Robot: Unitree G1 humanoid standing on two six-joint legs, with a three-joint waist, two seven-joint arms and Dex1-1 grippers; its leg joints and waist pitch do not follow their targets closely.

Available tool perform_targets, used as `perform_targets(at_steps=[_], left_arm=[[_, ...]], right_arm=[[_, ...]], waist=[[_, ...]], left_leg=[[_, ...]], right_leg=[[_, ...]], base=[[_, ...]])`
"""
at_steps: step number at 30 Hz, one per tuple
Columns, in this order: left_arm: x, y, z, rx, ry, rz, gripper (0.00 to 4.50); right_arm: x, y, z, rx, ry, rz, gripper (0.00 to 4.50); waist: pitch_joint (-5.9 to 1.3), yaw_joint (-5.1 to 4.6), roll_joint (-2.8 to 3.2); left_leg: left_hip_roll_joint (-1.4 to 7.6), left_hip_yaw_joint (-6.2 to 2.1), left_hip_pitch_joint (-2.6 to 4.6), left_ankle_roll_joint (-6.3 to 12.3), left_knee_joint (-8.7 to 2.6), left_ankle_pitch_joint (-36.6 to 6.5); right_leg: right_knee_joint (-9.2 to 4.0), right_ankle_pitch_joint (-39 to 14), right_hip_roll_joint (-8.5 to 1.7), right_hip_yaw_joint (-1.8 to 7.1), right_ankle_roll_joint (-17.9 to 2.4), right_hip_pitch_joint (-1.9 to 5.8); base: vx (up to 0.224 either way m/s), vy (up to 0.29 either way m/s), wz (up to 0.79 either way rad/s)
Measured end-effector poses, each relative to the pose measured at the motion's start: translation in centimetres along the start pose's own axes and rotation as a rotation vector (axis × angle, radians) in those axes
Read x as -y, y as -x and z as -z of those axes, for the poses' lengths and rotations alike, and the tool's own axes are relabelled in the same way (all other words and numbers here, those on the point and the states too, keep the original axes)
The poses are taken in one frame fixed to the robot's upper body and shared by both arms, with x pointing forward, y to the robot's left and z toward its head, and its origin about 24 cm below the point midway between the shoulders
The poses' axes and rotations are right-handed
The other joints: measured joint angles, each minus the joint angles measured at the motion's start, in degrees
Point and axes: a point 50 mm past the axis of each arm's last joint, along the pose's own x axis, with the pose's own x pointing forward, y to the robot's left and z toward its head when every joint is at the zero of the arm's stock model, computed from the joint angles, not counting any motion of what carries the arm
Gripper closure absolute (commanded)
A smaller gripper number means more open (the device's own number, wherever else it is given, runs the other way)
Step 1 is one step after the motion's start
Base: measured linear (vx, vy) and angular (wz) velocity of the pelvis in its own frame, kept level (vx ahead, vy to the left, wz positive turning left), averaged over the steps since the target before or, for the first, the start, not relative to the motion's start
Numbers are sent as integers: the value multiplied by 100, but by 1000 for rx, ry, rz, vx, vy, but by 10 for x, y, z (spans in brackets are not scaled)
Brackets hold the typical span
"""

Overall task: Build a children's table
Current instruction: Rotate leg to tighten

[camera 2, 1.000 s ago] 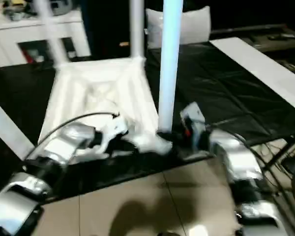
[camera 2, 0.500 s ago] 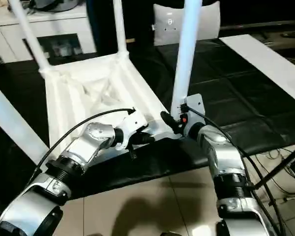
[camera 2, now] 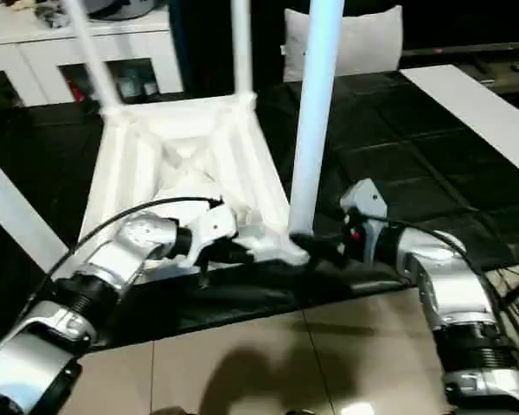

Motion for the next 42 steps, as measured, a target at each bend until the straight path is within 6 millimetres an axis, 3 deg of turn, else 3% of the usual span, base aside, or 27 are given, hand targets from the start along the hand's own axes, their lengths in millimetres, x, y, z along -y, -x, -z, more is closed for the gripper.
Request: perform_targets(at_steps=[1, 4, 6, 13, 22, 30, 33, 38, 40, 42], left_arm=[[2, 1, 1, -4, -16, 37, 450], [5, 4, 1, -12, -53, 103, 450], [8, 5, 0, -14, -68, 144, 450], [14, 7, -1, -15, -107, 260, 450], [17, 6, -1, -12, -110, 292, 450], [19, 7, 2, 12, -18, 260, 450], [13, 11, 7, -1, 63, 158, 450], [1, 5, 8, 11, 201, -69, 450], [-3, -1, 6, 17, 248, -164, 450], [-5, -8, 2, 27, 274, -226, 450]], right_arm=[[-2, 1, 0, 2, -2, -42, 44], [-7, -2, 0, 15, -11, -132, 57], [-11, -4, 1, 17, -22, -182, 90], [-24, -4, 6, -6, -74, -366, 141], [-30, -5, 8, -34, -85, -443, 229], [-32, -8, 8, -20, -103, -406, 240], [-26, -21, 8, 15, -126, -262, 241], [-4, -47, 2, 43, -193, 107, 248], [4, -58, -2, 54, -234, 266, 249], [9, -64, -4, 65, -262, 370, 249]], waist=[[0, 33, 0], [-1, 118, 2], [-1, 146, 1], [-1, 270, 1], [-2, 271, 1], [-2, 247, 2], [-2, 99, 2], [12, -368, -20], [13, -500, -21], [12, -562, -19]], left_leg=[[0, -2, 0, 0, 0, 0], [-2, -3, 1, 1, 3, -1], [-3, -3, 0, 1, 5, -1], [-1, -3, 1, 1, 8, -1], [-1, -2, 3, 1, 11, 0], [-1, 2, 3, 0, 9, 0], [2, 9, 42, -44, 9, -9], [7, 7, 61, -64, 16, 3], [15, -7, 50, -64, 20, 3], [23, -25, 54, -64, 21, 3]], right_leg=[[1, 2, 0, 0, -3, 0], [2, 6, -2, 0, -10, 0], [2, 7, -3, 3, -12, 0], [8, 4, -4, 4, -6, 1], [9, 1, -3, 6, -1, 3], [10, 0, -3, 8, 1, 7], [12, 0, -2, 8, 2, 28], [-18, 1, -5, -23, 3, 47], [-36, 1, -13, -72, 3, 50], [-55, 1, -17, -113, 2, 48]], base=[[0, 0, 0], [0, 0, 0], [0, 0, 0], [0, 0, 0], [0, 0, 0], [0, 0, 0], [0, 0, 0], [0, 0, 0], [0, 0, 0], [0, 0, 0]])
